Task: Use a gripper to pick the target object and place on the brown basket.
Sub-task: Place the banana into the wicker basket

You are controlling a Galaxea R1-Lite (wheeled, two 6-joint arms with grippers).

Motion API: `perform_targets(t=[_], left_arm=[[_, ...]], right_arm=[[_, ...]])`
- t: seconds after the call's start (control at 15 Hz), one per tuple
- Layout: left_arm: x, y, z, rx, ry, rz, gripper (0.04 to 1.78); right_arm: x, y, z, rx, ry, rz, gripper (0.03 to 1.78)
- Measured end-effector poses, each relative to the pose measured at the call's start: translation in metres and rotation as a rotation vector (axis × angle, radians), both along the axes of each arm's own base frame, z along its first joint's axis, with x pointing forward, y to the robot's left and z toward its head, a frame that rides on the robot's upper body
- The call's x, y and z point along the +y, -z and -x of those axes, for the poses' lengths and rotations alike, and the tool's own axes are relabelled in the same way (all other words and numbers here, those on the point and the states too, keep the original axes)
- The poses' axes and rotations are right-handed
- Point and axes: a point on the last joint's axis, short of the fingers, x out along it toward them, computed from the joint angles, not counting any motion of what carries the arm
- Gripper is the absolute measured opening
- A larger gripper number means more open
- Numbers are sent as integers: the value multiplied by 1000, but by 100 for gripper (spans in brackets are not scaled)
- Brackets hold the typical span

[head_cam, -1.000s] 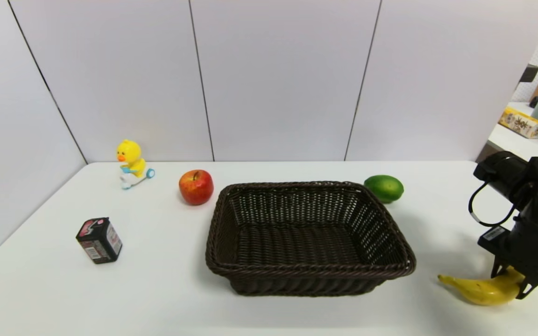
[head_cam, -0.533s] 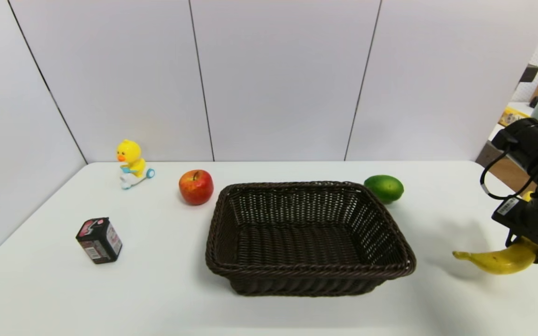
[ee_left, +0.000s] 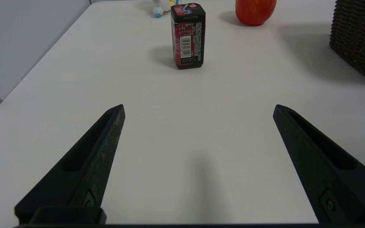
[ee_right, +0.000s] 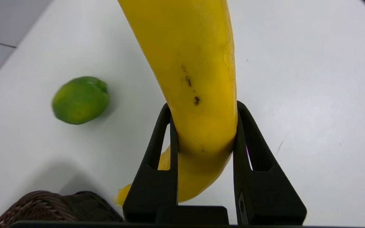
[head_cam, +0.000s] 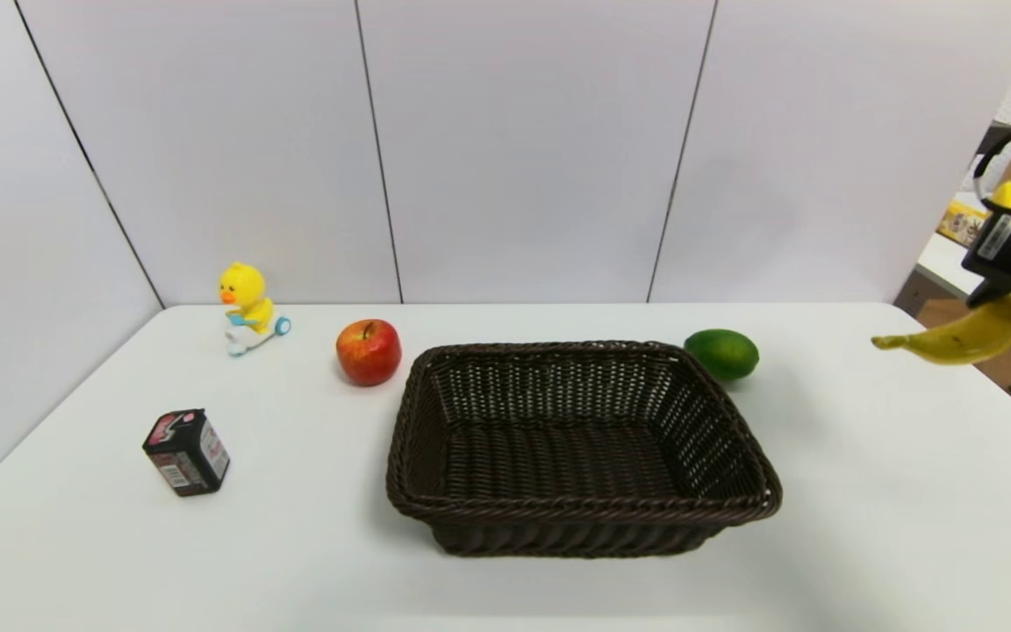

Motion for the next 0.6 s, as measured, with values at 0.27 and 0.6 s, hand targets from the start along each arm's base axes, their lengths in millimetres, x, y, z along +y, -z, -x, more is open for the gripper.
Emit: perform_targets(t=[0.27,0.6], left_arm=[[0,0,0,0,0,0,169],[0,0,0,0,0,0,169]], right_arm=[[11,-46,2,-146,-199,144,47],[44,-66,-5,-278,-474,314,47]])
